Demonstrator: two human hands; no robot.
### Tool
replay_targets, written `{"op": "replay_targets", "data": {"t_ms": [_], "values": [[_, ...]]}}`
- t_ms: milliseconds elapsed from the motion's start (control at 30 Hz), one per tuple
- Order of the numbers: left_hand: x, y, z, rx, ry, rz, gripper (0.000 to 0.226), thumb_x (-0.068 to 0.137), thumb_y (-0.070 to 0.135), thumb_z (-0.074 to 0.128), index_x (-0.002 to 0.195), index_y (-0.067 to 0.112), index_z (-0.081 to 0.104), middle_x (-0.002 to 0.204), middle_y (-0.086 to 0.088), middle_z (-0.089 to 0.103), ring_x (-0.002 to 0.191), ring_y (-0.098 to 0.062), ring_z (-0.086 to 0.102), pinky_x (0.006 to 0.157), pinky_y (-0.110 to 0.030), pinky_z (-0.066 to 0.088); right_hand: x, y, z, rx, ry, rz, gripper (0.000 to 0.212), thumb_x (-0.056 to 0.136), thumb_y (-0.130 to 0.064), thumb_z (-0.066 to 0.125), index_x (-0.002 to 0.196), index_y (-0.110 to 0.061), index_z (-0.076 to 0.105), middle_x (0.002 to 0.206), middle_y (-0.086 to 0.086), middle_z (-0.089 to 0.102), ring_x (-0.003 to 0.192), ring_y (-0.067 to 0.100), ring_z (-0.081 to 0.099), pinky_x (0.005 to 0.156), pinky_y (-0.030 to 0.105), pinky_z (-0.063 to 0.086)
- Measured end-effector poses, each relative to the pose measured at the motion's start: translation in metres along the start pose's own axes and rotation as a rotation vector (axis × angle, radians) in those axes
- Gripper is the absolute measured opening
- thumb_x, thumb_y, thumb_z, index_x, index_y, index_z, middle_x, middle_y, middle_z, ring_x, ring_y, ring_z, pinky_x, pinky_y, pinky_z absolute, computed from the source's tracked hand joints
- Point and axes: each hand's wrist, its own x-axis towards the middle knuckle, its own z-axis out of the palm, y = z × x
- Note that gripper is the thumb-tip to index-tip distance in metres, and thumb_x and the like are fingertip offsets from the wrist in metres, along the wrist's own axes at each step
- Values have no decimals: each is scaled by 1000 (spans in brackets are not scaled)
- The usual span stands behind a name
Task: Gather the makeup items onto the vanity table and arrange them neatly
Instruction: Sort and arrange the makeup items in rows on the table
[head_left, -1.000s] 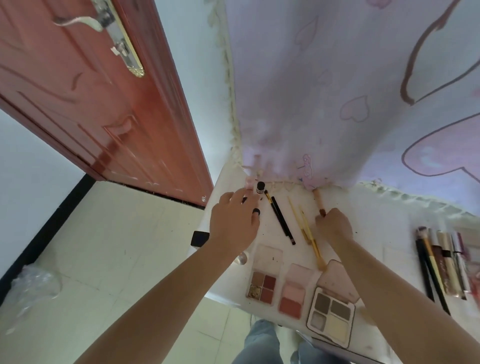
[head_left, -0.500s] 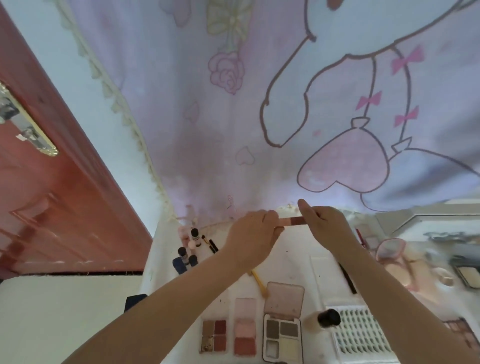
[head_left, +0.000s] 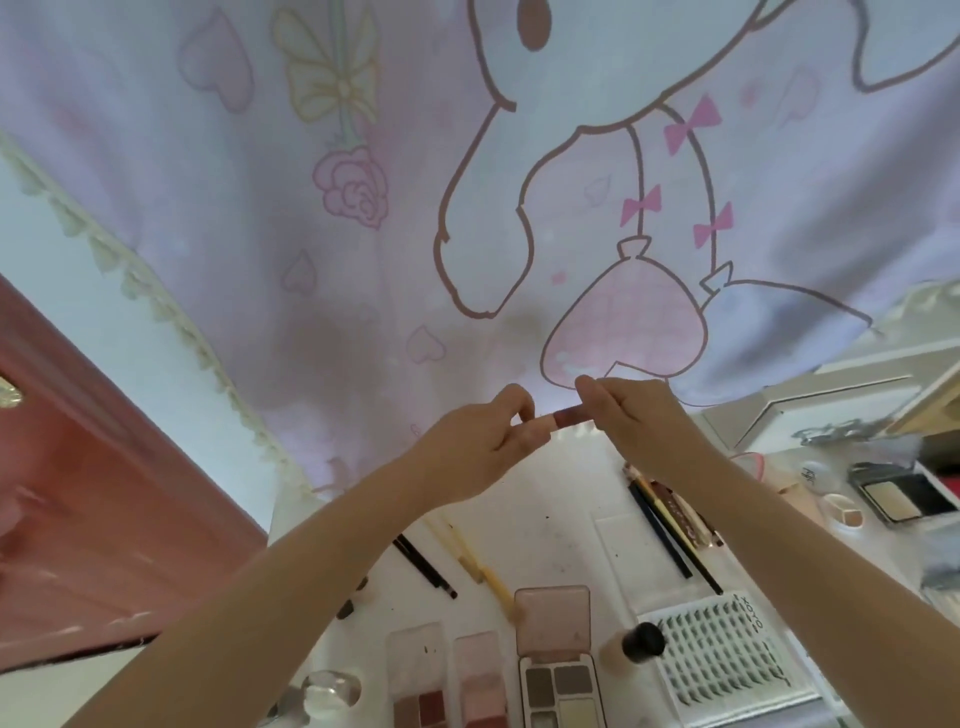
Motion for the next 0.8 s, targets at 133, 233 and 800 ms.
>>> {"op": "replay_targets", "data": {"t_ms": [133,233,800], "values": [[5,-7,-2,92,-2,0,19,94,42,31,87,26,36,57,10,45,48,-6,41,50,-19,36,-5,6,2,170,-1,0,25,89,-18,51,65,-17,46,53,-1,46,48,5,43,50,11,36],[15,-6,-13,67,40,0,22,94,37,36,81,23,46,64,12,44,58,-3,42,57,-17,34,-8,7,1,279,61,-109,32,83,1,58,74,-28,46,67,-7,49,64,-2,52,59,8,42],[32,23,-21,218,158,124,29,96,29,37,91,10,58,72,12,35,70,-8,36,60,-16,24,-6,9,-34,423,-36,141,34,93,-25,43,66,-21,63,41,-6,57,35,4,47,45,18,42]]}}
